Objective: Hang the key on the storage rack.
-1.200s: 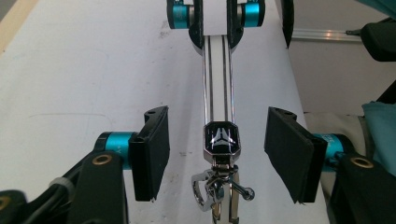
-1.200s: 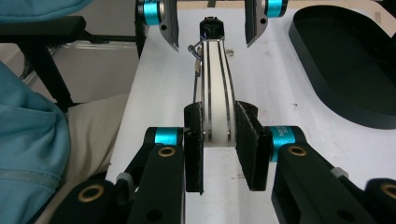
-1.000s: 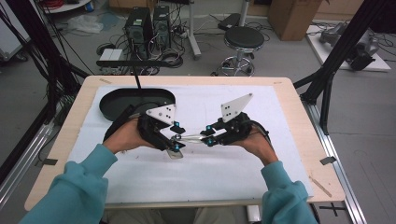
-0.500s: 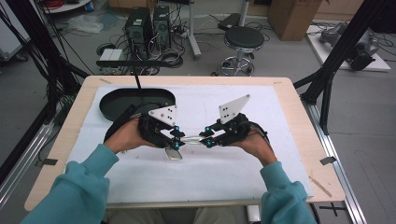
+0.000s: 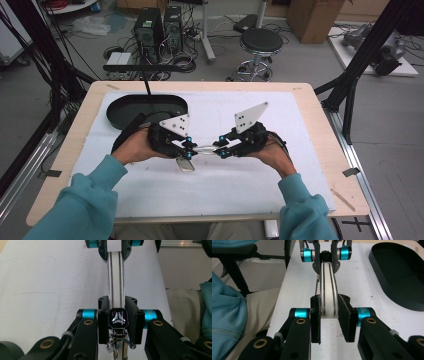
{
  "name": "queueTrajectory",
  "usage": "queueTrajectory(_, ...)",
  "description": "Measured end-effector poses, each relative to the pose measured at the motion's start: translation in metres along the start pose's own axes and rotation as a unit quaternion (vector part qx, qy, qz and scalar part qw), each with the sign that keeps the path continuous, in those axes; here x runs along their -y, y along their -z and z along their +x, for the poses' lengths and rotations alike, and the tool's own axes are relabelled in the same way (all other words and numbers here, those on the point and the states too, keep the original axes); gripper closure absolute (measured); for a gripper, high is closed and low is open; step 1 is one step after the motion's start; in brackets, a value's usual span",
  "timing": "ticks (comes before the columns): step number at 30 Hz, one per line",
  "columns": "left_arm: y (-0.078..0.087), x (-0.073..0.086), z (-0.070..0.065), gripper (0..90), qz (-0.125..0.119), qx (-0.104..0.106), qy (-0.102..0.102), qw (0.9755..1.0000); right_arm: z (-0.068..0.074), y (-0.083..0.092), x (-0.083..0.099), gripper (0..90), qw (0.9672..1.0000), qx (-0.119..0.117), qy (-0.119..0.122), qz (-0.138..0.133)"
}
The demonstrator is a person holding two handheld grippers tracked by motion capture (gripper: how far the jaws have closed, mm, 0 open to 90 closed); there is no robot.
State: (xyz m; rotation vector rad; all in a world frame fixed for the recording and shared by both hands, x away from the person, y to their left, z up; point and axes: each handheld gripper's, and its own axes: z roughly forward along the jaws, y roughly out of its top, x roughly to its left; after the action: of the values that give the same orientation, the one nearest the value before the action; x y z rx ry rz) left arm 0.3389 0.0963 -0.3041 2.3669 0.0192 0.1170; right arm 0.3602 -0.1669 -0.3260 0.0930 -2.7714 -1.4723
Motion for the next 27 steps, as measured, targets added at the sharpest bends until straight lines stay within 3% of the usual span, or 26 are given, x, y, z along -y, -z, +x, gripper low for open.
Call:
queueTrajectory(6,0.0,0.001,-0.001,74.3,-0.001,-0.005,-0.005,1.0,0.002,0.0,0.002,72.0,0.9999,0.001,0.005,-0.013)
queueTrajectory(7,0.0,0.001,-0.001,74.3,-0.002,-0.003,-0.003,1.0,0.002,0.0,0.002,60.9,0.9998,0.007,0.009,-0.015)
queueTrajectory(8,0.0,0.001,-0.001,74.3,-0.003,-0.003,-0.002,1.0,0.002,0.0,0.002,60.9,0.9998,0.007,0.009,-0.015)
queueTrajectory(10,0.001,0.001,0.0,74.3,-0.007,-0.007,0.001,0.9999,0.003,0.0,0.002,39.0,0.9988,0.038,-0.001,-0.029)
queueTrajectory(11,0.002,0.001,0.001,74.3,-0.01,-0.01,0.003,0.9999,0.003,0.0,0.002,33.1,0.9986,0.044,-0.003,-0.03)
queueTrajectory(12,0.003,0.002,0.002,74.3,-0.013,-0.013,0.01,0.9998,0.005,0.0,0.004,11.2,0.9965,0.072,-0.019,-0.04)
queueTrajectory(14,0.005,0.002,0.003,74.3,-0.013,-0.015,0.008,0.9998,0.006,0.001,0.006,7.4,0.9952,0.085,-0.024,-0.041)
queueTrajectory(15,0.005,0.003,0.003,74.3,-0.016,-0.019,0.012,0.9996,0.007,0.001,0.008,1.2,0.9941,0.095,-0.026,-0.047)
queueTrajectory(21,0.013,0.006,0.008,74.2,-0.033,-0.03,0.029,0.9986,0.01,0.008,0.013,0.6,0.9881,0.133,-0.041,-0.065)
queueTrajectory(23,0.017,0.007,0.01,74.3,-0.037,-0.038,0.034,0.998,0.012,0.014,0.015,0.6,0.9847,0.146,-0.044,-0.083)
queueTrajectory(24,0.019,0.008,0.011,74.3,-0.04,-0.041,0.037,0.9977,0.015,0.02,0.018,0.6,0.9807,0.165,-0.048,-0.094)
queueTrajectory(26,0.022,0.009,0.013,74.2,-0.047,-0.052,0.045,0.9965,0.016,0.026,0.023,0.6,0.976,0.181,-0.056,-0.107)
queueTrajectory(27,0.024,0.01,0.014,74.2,-0.052,-0.058,0.048,0.9958,0.016,0.026,0.023,0.6,0.976,0.181,-0.056,-0.107)
